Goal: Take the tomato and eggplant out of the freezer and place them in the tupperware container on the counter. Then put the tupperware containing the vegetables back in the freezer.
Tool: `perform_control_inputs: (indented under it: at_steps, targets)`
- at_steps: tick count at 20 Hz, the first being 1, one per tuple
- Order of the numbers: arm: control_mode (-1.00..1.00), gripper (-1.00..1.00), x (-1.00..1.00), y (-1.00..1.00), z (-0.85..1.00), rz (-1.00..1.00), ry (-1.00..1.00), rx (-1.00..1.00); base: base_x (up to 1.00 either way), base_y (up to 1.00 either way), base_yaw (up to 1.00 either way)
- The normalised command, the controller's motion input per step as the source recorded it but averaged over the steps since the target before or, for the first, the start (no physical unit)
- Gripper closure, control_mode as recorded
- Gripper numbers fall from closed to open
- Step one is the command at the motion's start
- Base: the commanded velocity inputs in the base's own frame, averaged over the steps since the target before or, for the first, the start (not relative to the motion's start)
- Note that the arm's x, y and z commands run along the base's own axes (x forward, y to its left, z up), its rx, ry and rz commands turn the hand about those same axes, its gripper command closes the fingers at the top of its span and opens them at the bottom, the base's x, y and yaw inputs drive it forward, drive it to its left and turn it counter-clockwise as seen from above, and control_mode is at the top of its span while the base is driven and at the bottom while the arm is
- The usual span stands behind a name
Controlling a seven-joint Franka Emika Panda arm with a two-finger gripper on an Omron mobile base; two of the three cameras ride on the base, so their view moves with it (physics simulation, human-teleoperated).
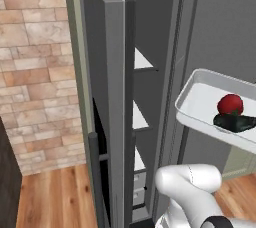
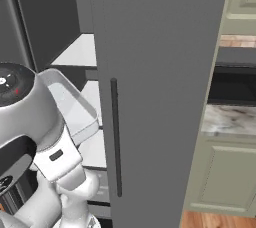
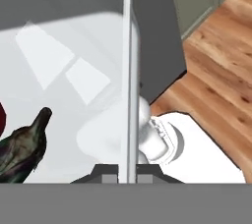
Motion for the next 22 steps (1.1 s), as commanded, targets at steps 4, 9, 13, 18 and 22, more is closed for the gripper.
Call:
perform_control_inputs:
  at_steps: [4, 9, 13, 18, 22]
  targets:
    - [-1.00, 1.00, 0.51, 0.44, 0.11, -0.27, 0.09, 0.02, 0.00, 0.00, 0.00]
    - [-1.00, 1.00, 0.36, 0.30, 0.16, -0.26, 0.05, 0.04, 0.00, 0.00, 0.00]
    - [-1.00, 1.00, 0.26, 0.30, 0.23, -0.19, 0.02, 0.06, 0.00, 0.00, 0.00]
    - [-1.00, 1.00, 0.19, 0.26, 0.15, -0.07, 0.00, 0.10, 0.00, 0.00, 0.00]
    - [-1.00, 1.00, 0.20, 0.36, 0.03, -0.03, 0.01, 0.07, 0.00, 0.00, 0.00]
